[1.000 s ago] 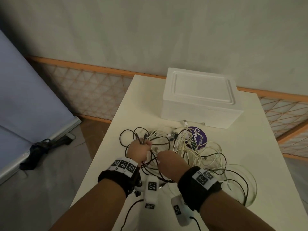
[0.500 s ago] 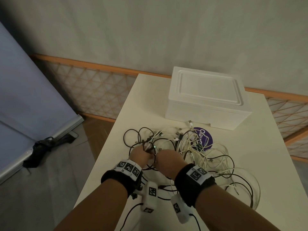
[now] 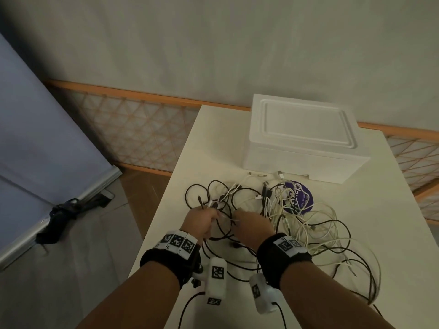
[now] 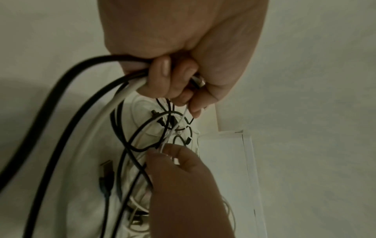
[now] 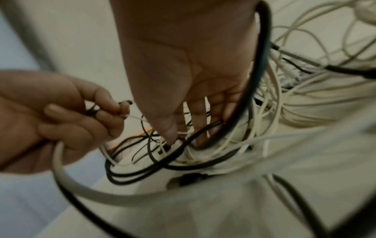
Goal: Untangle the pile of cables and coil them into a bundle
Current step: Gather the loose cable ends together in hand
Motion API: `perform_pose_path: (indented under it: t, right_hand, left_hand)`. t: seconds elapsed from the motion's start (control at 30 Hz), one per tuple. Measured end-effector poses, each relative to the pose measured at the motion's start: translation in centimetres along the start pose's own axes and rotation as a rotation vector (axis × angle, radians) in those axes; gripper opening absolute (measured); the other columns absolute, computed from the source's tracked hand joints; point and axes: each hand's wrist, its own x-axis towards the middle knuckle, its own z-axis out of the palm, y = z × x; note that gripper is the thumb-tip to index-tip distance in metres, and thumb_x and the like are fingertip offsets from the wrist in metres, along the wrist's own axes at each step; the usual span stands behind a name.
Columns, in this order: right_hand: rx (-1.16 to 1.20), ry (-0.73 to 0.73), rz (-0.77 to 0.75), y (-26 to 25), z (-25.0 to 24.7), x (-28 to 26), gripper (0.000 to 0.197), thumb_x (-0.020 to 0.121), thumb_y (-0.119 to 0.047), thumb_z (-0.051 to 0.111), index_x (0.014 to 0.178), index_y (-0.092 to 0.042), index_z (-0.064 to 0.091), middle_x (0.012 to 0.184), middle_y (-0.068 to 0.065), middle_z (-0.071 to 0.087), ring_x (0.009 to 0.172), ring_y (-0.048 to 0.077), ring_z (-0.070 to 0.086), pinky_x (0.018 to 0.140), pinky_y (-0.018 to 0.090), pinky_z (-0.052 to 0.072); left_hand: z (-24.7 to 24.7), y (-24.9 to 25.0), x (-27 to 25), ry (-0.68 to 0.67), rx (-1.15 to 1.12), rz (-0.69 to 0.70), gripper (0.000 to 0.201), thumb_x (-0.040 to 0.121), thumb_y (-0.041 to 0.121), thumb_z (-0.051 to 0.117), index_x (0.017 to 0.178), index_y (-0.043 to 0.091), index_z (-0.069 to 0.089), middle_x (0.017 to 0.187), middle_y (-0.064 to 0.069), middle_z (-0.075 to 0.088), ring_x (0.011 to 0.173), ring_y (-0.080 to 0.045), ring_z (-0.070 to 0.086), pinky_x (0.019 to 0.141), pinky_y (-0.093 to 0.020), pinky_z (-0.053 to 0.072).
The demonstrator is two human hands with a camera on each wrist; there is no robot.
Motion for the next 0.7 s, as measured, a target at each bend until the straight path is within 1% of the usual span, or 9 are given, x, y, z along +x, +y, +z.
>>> perform_pose_path:
  t: [0.1,0.2,0.3,0.4,0.5,0.57,0.63,0.67,0.7]
  right_hand:
    - [0.092,-0.017,-0.008,0.1,0.1,-0.5,0.025,0.090,-0.036,0.047,0.108,-0.025,0.059,0.108,0.001,0.065,0.102,0.024,0.060,0.083,0.035,0.049]
    - [0.160,0.103,-0.015,0.7,-0.9,-1.1,0.017,0.093,-0.033,0.046,0.099,-0.023,0.058,0.097,0.001,0.064,0.091,0.023,0.061,0.076,0.035,0.050]
    - [0.300,0.224,-0.027,1.4,-2.9,-1.7,0.015,0.094,-0.029,0.052,0.094,-0.018,0.061,0.087,0.000,0.062,0.079,0.019,0.059,0.072,0.034,0.050]
    - [0.427,0.332,-0.055,2.3,-5.0,-2.3,0.015,0.092,-0.028,0.057,0.091,-0.017,0.066,0.085,-0.002,0.062,0.078,0.013,0.057,0.071,0.027,0.046]
    - [0.466,0.458,-0.104,2.6,-7.0,-2.9,0.013,0.090,-0.025,0.062,0.091,-0.016,0.070,0.092,-0.003,0.061,0.084,0.010,0.054,0.072,0.016,0.038]
    - [0.523,0.526,-0.105,2.4,-8.6,-3.6,0.011,0.090,-0.024,0.061,0.089,-0.016,0.069,0.088,-0.004,0.064,0.081,0.010,0.058,0.070,0.015,0.040]
    - [0.617,0.577,-0.100,2.0,-10.3,-4.4,0.009,0.091,-0.021,0.060,0.086,-0.018,0.066,0.078,-0.003,0.066,0.073,0.012,0.059,0.066,0.017,0.043]
    - [0.656,0.615,-0.112,1.8,-11.0,-4.7,0.009,0.091,-0.017,0.059,0.084,-0.020,0.065,0.076,-0.003,0.066,0.072,0.014,0.060,0.066,0.019,0.045]
    - [0.700,0.657,-0.123,1.7,-11.7,-5.0,0.014,0.090,-0.013,0.058,0.081,-0.022,0.064,0.074,-0.003,0.065,0.071,0.015,0.061,0.066,0.023,0.048]
  left_hand:
    - [0.0,0.4,0.1,-0.042,-0.089,0.043,0.016,0.086,0.003,0.048,0.078,0.008,0.061,0.054,-0.002,0.030,0.032,-0.010,0.022,0.035,-0.016,0.018]
    - [0.1,1.2,-0.3,-0.108,-0.146,0.135,0.018,0.089,0.001,0.049,0.078,0.009,0.061,0.059,-0.004,0.034,0.030,-0.009,0.023,0.034,-0.015,0.018]
    - [-0.2,1.8,-0.7,-0.122,-0.107,0.199,0.009,0.089,0.004,0.059,0.086,0.011,0.062,0.064,-0.007,0.043,0.030,-0.007,0.026,0.035,-0.017,0.019]
    - [-0.7,1.5,-0.5,-0.095,-0.050,0.213,0.009,0.089,0.003,0.061,0.091,0.010,0.066,0.051,-0.003,0.046,0.031,-0.008,0.027,0.036,-0.016,0.020]
    - [-0.3,1.2,-0.5,-0.061,0.057,0.248,0.006,0.086,0.007,0.068,0.087,0.012,0.069,0.047,0.005,0.051,0.033,-0.006,0.032,0.036,-0.016,0.024]
    - [0.3,1.3,-0.8,-0.070,0.128,0.322,0.007,0.084,0.005,0.069,0.085,0.012,0.068,0.045,0.011,0.055,0.034,-0.001,0.039,0.037,-0.014,0.030]
    - [0.8,1.6,-1.1,-0.103,0.218,0.426,0.009,0.084,0.004,0.069,0.083,0.012,0.067,0.048,0.013,0.059,0.041,0.004,0.049,0.046,-0.011,0.039]
    - [1.0,1.8,-1.2,-0.109,0.270,0.476,0.009,0.084,0.006,0.070,0.081,0.014,0.068,0.055,0.011,0.063,0.051,0.002,0.055,0.055,-0.015,0.046]
    - [1.1,1.9,-1.1,-0.113,0.318,0.515,0.007,0.083,0.008,0.071,0.080,0.014,0.069,0.066,0.005,0.066,0.063,-0.005,0.060,0.067,-0.023,0.050]
